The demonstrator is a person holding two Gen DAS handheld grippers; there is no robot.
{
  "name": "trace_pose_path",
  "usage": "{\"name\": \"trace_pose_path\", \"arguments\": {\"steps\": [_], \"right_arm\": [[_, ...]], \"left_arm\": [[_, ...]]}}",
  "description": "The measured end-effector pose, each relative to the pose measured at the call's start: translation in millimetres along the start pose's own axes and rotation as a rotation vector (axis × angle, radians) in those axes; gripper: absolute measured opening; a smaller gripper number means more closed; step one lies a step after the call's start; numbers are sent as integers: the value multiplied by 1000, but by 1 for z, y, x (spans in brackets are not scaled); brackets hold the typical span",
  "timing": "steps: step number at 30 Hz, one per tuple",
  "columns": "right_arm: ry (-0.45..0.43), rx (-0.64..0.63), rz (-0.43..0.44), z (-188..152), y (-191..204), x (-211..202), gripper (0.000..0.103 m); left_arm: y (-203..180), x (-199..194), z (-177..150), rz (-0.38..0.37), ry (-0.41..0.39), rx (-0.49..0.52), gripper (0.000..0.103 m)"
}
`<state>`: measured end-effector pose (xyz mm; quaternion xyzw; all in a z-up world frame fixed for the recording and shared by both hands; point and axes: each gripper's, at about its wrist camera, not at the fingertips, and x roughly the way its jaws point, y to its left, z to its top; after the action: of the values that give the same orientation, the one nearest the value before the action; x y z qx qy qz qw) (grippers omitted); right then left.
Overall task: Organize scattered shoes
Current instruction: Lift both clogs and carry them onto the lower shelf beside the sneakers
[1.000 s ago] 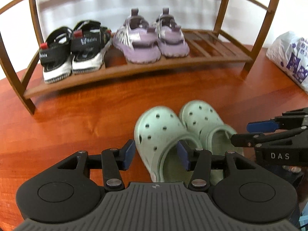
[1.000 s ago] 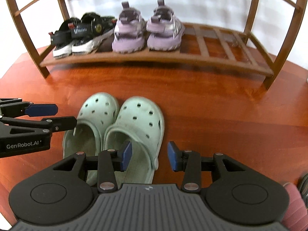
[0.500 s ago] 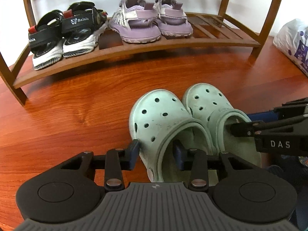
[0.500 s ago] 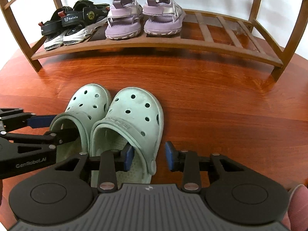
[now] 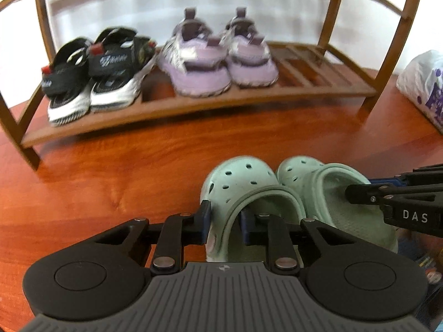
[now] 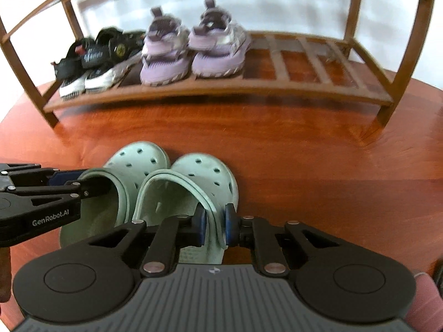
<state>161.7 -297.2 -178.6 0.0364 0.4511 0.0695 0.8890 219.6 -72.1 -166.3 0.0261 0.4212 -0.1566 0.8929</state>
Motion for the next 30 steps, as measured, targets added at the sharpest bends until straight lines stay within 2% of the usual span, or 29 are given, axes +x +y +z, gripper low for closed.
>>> {"name": "trace_pose_path", "arguments": {"steps": [17, 24, 30], "right_arm": [[-147, 52, -96, 56, -85, -32, 14], [-193, 42, -126, 86, -114, -22, 14], [-209, 22, -135, 104, -132, 3, 14]], "left_arm": [[-63, 19, 81, -88, -72, -76, 22], [-86, 44, 113, -90, -95, -85, 22], [-97, 76, 138, -75, -97, -91, 22]]}}
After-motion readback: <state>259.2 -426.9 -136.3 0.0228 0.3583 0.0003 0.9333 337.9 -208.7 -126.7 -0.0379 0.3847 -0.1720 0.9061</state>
